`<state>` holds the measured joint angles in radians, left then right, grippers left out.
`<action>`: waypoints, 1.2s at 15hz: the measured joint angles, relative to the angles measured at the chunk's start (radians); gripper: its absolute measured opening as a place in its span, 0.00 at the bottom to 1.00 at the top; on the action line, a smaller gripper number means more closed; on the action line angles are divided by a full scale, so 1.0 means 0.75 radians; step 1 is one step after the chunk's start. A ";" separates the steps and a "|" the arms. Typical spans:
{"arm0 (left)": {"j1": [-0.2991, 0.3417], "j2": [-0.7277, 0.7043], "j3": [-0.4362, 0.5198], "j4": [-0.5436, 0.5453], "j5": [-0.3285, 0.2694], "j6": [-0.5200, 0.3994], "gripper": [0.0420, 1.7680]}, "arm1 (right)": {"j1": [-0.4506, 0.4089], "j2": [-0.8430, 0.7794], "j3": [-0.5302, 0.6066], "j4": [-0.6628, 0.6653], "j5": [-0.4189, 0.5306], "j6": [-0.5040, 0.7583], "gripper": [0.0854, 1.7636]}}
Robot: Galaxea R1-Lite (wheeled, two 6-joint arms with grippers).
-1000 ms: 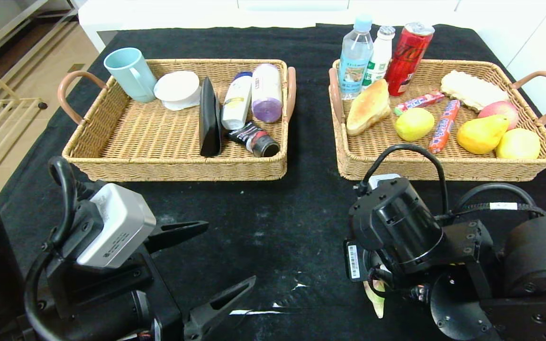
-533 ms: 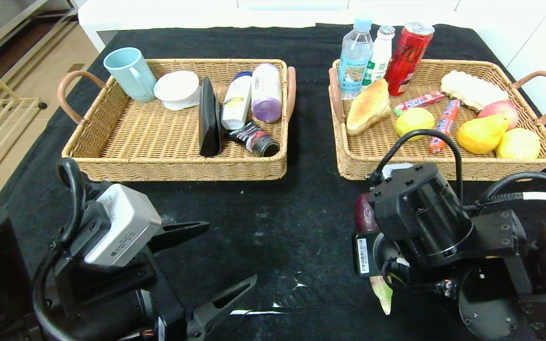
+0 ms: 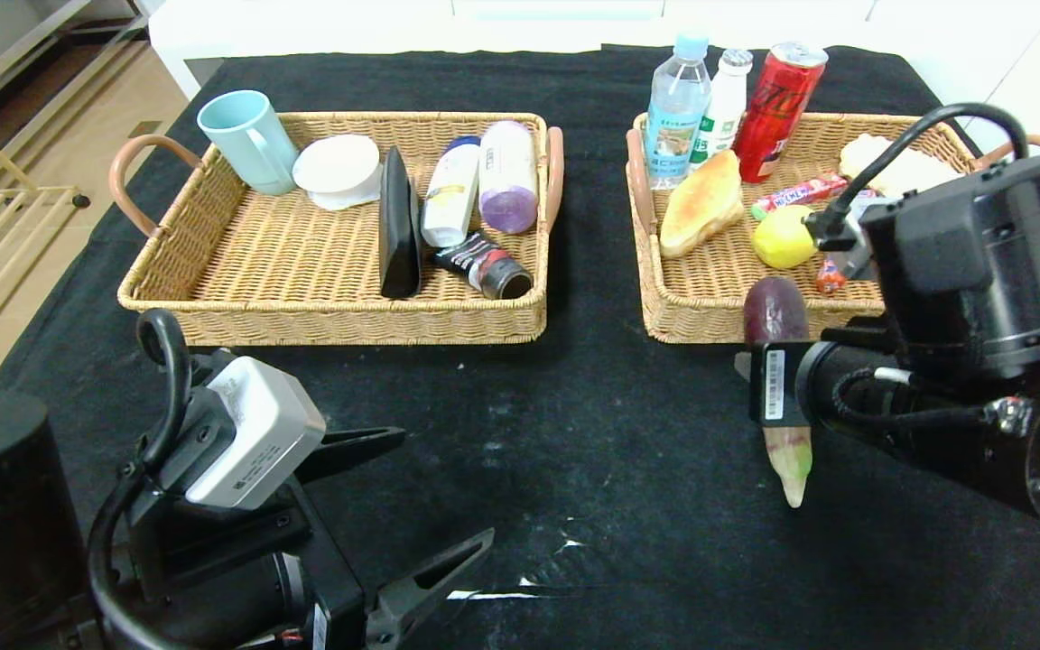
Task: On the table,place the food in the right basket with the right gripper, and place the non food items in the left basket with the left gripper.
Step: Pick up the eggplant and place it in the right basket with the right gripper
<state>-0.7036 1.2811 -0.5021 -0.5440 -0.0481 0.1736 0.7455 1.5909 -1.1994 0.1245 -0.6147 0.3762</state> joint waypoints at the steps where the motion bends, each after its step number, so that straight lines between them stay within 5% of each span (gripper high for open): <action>1: 0.000 0.003 0.001 0.000 0.000 0.000 0.97 | -0.022 -0.008 -0.036 -0.001 0.001 -0.022 0.42; 9: -0.001 0.008 0.003 0.001 -0.005 0.004 0.97 | -0.302 0.089 -0.367 -0.085 0.085 -0.153 0.42; 18: 0.002 0.019 0.000 -0.002 0.001 0.004 0.97 | -0.557 0.166 -0.479 -0.170 0.150 -0.214 0.42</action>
<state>-0.7023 1.2951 -0.5021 -0.5453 -0.0474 0.1768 0.3274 1.7151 -1.5587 -0.0028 -0.5026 0.2155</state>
